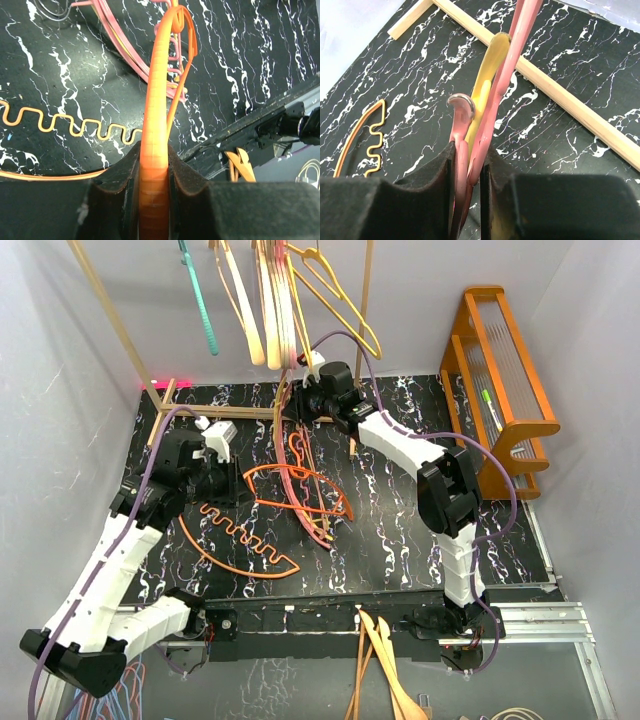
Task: Organize the hangers
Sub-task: Adjust the hanger at the center of the board.
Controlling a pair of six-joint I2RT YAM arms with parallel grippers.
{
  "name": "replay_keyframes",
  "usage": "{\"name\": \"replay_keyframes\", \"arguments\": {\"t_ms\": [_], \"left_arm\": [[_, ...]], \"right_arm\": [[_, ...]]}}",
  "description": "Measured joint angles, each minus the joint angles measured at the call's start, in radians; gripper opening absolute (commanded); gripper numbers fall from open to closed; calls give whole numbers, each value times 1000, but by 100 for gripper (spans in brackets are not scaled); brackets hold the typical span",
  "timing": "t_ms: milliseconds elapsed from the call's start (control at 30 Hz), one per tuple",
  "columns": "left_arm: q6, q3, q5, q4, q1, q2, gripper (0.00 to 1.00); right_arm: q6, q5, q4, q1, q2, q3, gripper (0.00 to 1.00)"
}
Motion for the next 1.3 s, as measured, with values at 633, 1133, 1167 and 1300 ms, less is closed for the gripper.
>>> {"name": "replay_keyframes", "arguments": {"t_ms": [633,1133,1167,1300], "left_arm": [[-15,155,-292,34,-34,-14,0],[96,317,-587,166,-47,75,0],[96,300,-601,184,-47,81,0],[124,295,-625,237,-48,149,0]], "right_arm": [[-38,-42,114,6,-95,-132,8],[-153,-416,-104,-31,-75,-36,8],[-163,-419,-114,-31,-75,-53,8],[-195,-412,-159,-31,-76,-108,8]]}}
